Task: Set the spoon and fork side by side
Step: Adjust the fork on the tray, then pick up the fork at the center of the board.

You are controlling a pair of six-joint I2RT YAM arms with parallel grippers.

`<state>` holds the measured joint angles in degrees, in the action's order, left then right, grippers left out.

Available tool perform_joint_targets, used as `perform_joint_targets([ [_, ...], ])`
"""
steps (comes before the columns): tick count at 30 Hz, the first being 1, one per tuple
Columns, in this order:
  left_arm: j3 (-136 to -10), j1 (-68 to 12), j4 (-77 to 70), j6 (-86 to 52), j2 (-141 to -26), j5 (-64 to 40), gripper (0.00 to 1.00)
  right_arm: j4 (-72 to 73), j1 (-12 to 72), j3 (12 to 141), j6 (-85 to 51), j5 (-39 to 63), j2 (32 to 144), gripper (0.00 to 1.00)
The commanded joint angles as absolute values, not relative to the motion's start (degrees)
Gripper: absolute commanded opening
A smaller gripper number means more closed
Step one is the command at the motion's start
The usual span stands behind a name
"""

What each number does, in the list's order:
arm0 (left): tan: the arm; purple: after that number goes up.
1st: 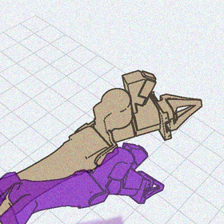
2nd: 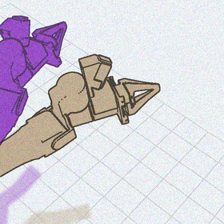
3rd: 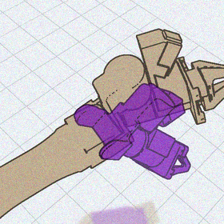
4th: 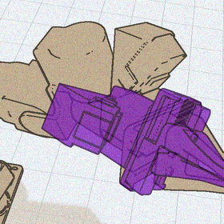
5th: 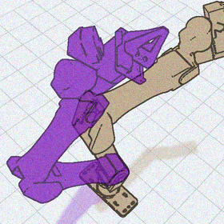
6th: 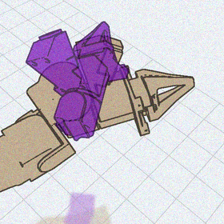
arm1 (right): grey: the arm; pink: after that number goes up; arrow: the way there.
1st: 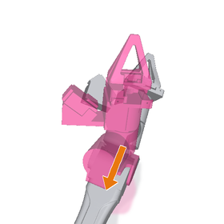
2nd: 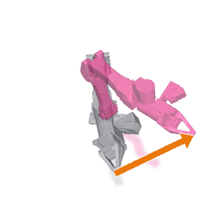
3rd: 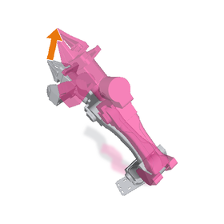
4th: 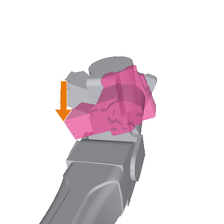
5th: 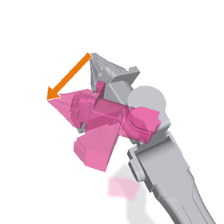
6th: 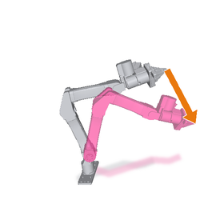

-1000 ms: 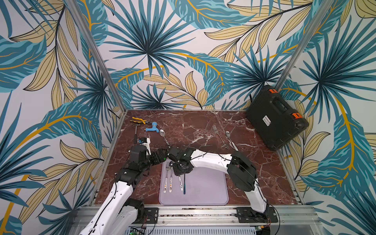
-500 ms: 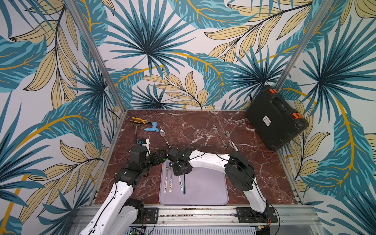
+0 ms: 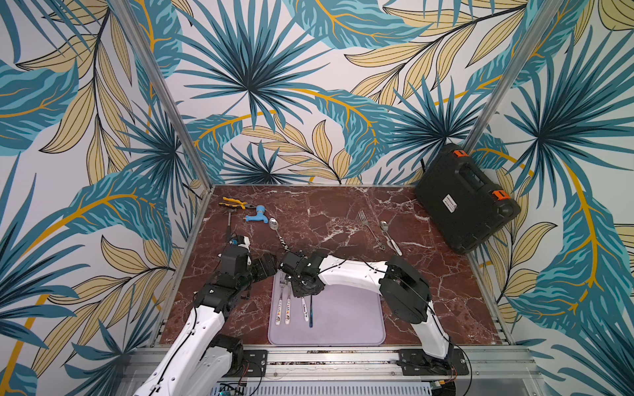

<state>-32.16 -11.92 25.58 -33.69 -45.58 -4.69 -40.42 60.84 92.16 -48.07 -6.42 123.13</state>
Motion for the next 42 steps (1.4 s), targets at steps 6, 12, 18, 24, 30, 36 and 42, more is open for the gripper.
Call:
perform_joint_targets([
  [6, -33.8, -12.0, 25.7, -33.7, -45.0, -4.4, 1.00, -39.0, 61.3, 87.8, -52.0, -5.6, 122.6, 0.24],
  [12, -33.7, -12.0, 25.6, -33.7, -44.9, -4.5, 1.00, -39.0, 61.3, 87.9, -51.8, -5.4, 122.5, 0.26],
  [18, -33.9, -12.0, 25.5, -33.7, -45.1, -4.4, 1.00, -39.3, 61.4, 88.9, -49.0, -5.8, 120.8, 0.42],
  [24, -34.0, -11.8, 24.3, -34.2, -45.3, -4.3, 1.00, -39.1, 61.0, 88.3, -46.2, -6.0, 116.2, 0.50],
  [30, -35.0, -11.5, 22.5, -34.8, -48.0, -3.9, 1.00, -40.9, 58.3, 87.6, -42.3, -7.5, 111.0, 0.54],
  [36, -37.2, -11.4, 19.8, -35.7, -54.0, -3.3, 1.00, -41.9, 52.0, 86.8, -37.7, -7.4, 107.6, 0.54],
  [42, -40.0, -11.3, 17.0, -37.6, -62.3, -3.8, 1.00, -42.0, 43.6, 85.2, -33.6, -7.3, 105.5, 0.54],
])
